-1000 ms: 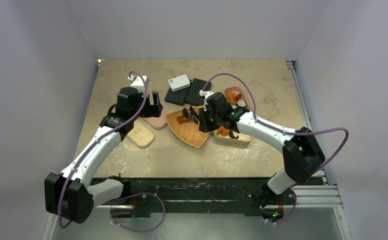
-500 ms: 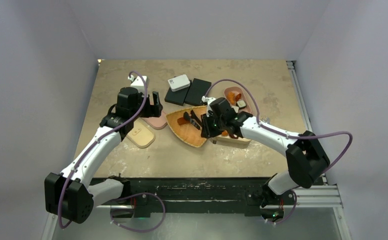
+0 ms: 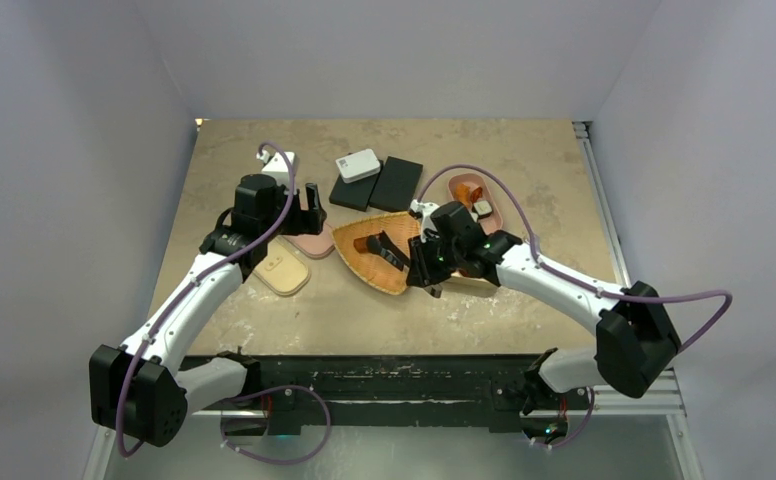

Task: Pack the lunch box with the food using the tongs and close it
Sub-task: Adjust the fake food on the plate.

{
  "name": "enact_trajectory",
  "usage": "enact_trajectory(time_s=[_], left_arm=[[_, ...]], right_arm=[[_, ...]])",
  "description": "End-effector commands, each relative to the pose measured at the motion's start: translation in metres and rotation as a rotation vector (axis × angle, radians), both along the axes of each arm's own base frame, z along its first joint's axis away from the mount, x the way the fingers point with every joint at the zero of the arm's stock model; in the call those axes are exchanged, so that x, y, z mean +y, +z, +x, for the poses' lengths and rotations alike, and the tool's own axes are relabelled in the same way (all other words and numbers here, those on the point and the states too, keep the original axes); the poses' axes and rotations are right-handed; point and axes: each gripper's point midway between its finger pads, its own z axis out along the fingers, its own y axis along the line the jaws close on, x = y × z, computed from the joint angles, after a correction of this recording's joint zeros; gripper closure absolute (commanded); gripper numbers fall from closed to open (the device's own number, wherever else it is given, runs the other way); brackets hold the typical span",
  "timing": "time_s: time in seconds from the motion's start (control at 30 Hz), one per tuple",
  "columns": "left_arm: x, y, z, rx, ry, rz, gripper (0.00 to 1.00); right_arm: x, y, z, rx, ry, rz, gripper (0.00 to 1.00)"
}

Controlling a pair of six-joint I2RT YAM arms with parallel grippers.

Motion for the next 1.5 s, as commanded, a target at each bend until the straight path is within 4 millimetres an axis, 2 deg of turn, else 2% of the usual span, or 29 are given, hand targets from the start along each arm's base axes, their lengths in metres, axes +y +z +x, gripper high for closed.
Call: enact_trajectory(time_s=[0.0, 0.33, 0.47, 0.7, 0.87, 1.23, 1.47], left_arm=[[-0.001, 0.002, 0.002, -0.013, -0.004, -0.009, 0.21], [0.000, 0.002, 0.003, -0.014, 0.001, -0.004, 0.21], [0.000, 0.002, 0.003, -0.013, 0.001, -0.004, 0.21], [0.000, 0.002, 0.003, -0.015, 0.000, -0.004, 0.21], [0.000, 0.002, 0.003, -0.012, -0.002, -0.007, 0.21], [-0.001, 0.002, 0.003, -0.013, -0.004, -0.008, 0.21], [-0.001, 0.001, 0.003, -0.010, -0.007, -0.011, 0.21]], right_arm=[[0.000, 0.016, 0.013, -0.038, -0.061, -0.002, 0.70], [0.029, 0.039, 0.057, -0.153, -0.035, 0.025, 0.70], [0.040, 0.028, 0.064, -0.140, -0.016, 0.019, 0.70], [0.058, 0.013, 0.050, -0.085, 0.051, 0.055, 0.70], [0.060, -0.002, 0.041, -0.044, 0.067, 0.039, 0.71], [0.041, -0.032, 0.016, 0.053, 0.083, -0.035, 0.71], [0.017, -0.028, -0.008, 0.090, 0.057, -0.066, 0.71]])
